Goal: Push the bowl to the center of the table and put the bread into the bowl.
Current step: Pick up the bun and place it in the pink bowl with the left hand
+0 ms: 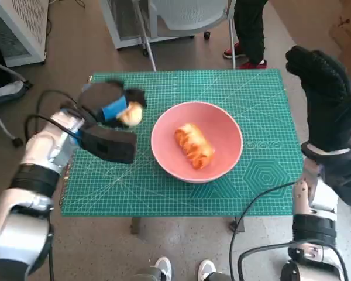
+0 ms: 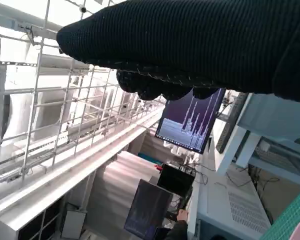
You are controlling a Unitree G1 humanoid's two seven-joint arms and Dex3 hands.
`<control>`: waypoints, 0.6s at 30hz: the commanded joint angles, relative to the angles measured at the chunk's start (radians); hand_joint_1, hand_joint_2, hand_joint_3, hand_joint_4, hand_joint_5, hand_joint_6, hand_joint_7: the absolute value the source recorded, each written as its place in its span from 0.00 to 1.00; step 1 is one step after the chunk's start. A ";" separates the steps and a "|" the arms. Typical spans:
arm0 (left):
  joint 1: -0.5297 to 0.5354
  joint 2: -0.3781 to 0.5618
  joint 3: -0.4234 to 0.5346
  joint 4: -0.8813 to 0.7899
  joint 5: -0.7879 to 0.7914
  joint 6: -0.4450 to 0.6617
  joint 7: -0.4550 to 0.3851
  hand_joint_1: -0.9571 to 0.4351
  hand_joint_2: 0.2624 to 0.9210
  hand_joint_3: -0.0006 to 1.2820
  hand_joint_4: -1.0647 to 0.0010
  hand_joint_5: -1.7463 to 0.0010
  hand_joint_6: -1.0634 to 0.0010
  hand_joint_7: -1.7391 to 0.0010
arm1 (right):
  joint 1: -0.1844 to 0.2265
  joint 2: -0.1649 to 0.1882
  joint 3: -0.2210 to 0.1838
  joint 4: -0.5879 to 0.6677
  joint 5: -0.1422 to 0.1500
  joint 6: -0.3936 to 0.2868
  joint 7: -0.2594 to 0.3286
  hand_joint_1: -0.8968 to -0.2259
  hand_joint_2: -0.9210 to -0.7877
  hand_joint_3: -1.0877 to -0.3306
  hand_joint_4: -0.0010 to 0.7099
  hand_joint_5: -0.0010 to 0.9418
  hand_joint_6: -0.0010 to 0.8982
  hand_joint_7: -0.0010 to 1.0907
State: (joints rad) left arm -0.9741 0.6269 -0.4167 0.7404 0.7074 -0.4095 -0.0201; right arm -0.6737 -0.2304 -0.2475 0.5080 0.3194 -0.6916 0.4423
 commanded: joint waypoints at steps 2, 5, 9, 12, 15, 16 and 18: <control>0.065 -0.029 0.098 -0.366 -0.089 -0.032 0.011 0.69 1.00 0.02 0.34 0.40 0.32 0.33 | 0.029 0.011 0.014 -0.001 -0.003 0.018 0.003 0.68 0.00 0.81 0.52 0.01 0.56 0.02; 0.070 -0.065 0.089 -0.394 -0.084 -0.043 0.024 0.69 1.00 0.01 0.32 0.41 0.32 0.34 | 0.029 0.011 0.015 0.003 -0.001 0.016 0.006 0.68 0.00 0.81 0.53 0.01 0.56 0.02; 0.075 -0.111 0.065 -0.399 -0.083 -0.056 0.007 0.69 1.00 0.03 0.33 0.40 0.35 0.32 | 0.031 0.011 0.017 0.005 0.004 0.016 0.009 0.68 0.00 0.81 0.53 0.01 0.56 0.02; 0.064 -0.145 0.044 -0.396 -0.099 -0.048 -0.058 0.69 1.00 0.04 0.35 0.38 0.38 0.30 | 0.034 0.013 0.019 0.005 0.010 0.017 0.013 0.67 0.00 0.81 0.53 0.01 0.57 0.02; 0.049 -0.174 0.027 -0.375 -0.093 -0.031 -0.105 0.69 1.00 0.05 0.36 0.36 0.40 0.30 | 0.037 0.014 0.019 0.006 0.015 0.019 0.018 0.67 0.00 0.82 0.54 0.01 0.58 0.02; 0.047 -0.179 0.027 -0.372 -0.090 -0.029 -0.112 0.69 1.00 0.06 0.37 0.35 0.40 0.30 | 0.037 0.014 0.018 0.006 0.016 0.020 0.019 0.67 0.00 0.82 0.54 0.01 0.58 0.02; 0.039 -0.198 0.014 -0.344 -0.071 -0.019 -0.118 0.69 1.00 0.06 0.38 0.35 0.40 0.30 | 0.038 0.013 0.017 0.005 0.020 0.024 0.023 0.67 0.00 0.82 0.54 0.01 0.58 0.02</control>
State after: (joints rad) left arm -0.9231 0.4429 -0.3909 0.3610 0.6207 -0.4534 -0.1172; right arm -0.6626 -0.2189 -0.2310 0.5062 0.3307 -0.6876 0.4532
